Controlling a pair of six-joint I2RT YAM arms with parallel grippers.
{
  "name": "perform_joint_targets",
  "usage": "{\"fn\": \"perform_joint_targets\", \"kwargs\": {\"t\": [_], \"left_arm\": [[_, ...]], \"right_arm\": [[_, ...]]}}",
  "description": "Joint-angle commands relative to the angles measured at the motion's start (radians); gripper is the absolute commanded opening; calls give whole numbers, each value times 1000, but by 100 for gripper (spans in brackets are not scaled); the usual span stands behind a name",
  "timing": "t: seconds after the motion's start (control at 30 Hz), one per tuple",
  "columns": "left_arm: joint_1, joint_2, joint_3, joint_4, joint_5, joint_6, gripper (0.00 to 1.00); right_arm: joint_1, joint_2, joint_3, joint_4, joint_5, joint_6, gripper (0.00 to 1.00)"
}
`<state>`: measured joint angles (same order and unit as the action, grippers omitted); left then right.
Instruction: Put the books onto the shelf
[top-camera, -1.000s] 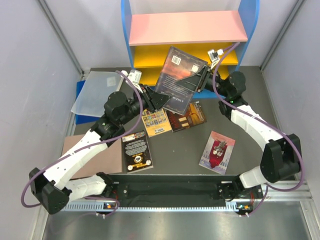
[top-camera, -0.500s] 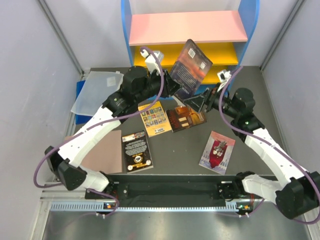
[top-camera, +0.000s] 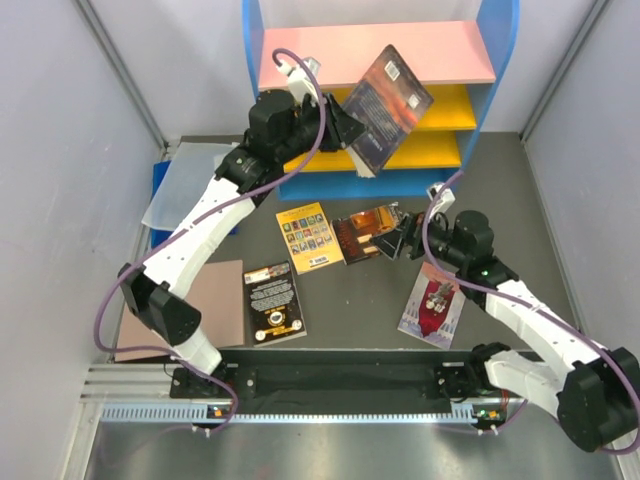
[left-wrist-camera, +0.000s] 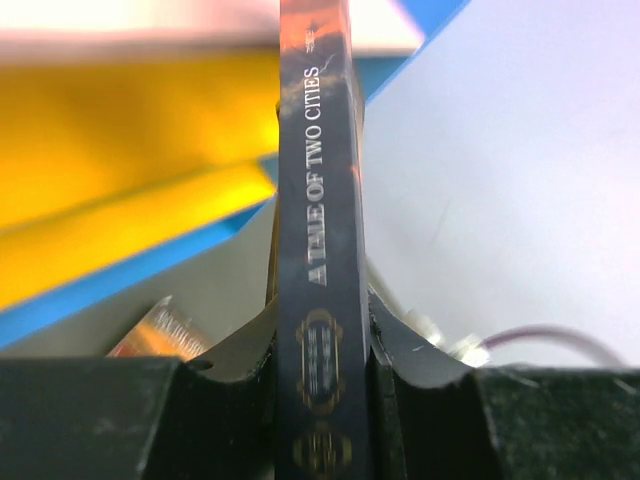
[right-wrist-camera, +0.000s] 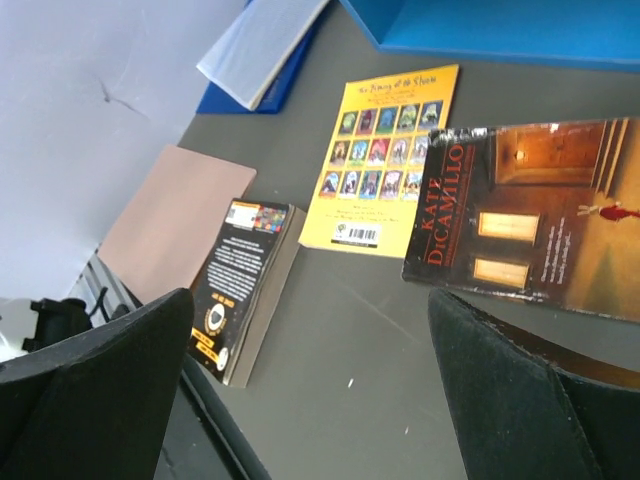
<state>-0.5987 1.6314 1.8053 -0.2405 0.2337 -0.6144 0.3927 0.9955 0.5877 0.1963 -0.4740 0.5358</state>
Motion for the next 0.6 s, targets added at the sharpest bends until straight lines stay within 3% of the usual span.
{"fn": "perform_joint_targets", "kwargs": {"t": [0.0, 0.27, 0.57], "left_arm": [[54, 11, 144, 392, 32, -129, 0], [115, 41, 143, 530, -4, -280, 0], [135, 18, 45, 670, -137, -387, 0]], "right_arm": [[58, 23, -34, 106, 72, -27, 100], [227, 190, -80, 232, 163, -4, 100], [363, 402, 86, 97, 270, -76, 99]]}}
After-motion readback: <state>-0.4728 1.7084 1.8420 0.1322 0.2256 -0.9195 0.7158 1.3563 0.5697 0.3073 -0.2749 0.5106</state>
